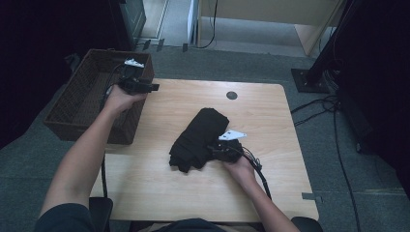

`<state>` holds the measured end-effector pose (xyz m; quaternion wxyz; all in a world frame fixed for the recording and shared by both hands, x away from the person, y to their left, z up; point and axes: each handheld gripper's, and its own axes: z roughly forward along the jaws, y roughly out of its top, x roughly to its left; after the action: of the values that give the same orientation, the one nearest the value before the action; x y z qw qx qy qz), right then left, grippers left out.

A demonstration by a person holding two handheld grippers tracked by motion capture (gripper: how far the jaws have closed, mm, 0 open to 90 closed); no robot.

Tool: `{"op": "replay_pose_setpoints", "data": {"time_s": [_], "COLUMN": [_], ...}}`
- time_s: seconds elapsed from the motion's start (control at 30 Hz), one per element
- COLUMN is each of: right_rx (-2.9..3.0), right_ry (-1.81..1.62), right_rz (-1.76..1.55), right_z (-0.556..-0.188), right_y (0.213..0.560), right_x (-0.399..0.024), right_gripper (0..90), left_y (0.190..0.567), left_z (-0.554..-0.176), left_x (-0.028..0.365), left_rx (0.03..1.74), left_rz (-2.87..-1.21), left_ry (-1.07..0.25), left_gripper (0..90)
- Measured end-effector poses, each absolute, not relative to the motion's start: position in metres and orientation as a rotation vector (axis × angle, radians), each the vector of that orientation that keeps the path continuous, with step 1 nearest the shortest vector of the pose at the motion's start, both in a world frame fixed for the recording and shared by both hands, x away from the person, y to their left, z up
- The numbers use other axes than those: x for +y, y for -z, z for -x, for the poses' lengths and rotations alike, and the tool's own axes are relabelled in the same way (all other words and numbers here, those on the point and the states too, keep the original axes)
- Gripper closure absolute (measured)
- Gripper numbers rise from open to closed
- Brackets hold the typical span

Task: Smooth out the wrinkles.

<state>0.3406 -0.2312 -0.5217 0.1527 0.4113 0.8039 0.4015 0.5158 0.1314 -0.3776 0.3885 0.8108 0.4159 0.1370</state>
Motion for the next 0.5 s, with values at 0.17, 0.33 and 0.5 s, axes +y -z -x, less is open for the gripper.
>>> {"op": "replay_pose_setpoints", "data": {"time_s": [0.17,0.33,0.5], "right_rx": [2.306,2.306,2.306], "right_ry": [-1.151,-1.151,-1.150], "right_rz": [-1.179,-1.179,-1.179], "right_z": [-0.341,-0.341,-0.341], "right_y": [0.522,0.522,0.522], "right_x": [-0.231,-0.231,-0.231], "right_gripper": [49.1,49.0,49.0], "left_y": [0.379,0.387,0.395], "left_z": [-0.518,-0.522,-0.526], "left_x": [0.148,0.162,0.160], "left_rx": [1.106,1.157,1.184], "left_rz": [-2.049,-2.086,-2.110], "left_ry": [-0.375,-0.385,-0.365], "left_gripper": [46.8,46.8,50.1]}}
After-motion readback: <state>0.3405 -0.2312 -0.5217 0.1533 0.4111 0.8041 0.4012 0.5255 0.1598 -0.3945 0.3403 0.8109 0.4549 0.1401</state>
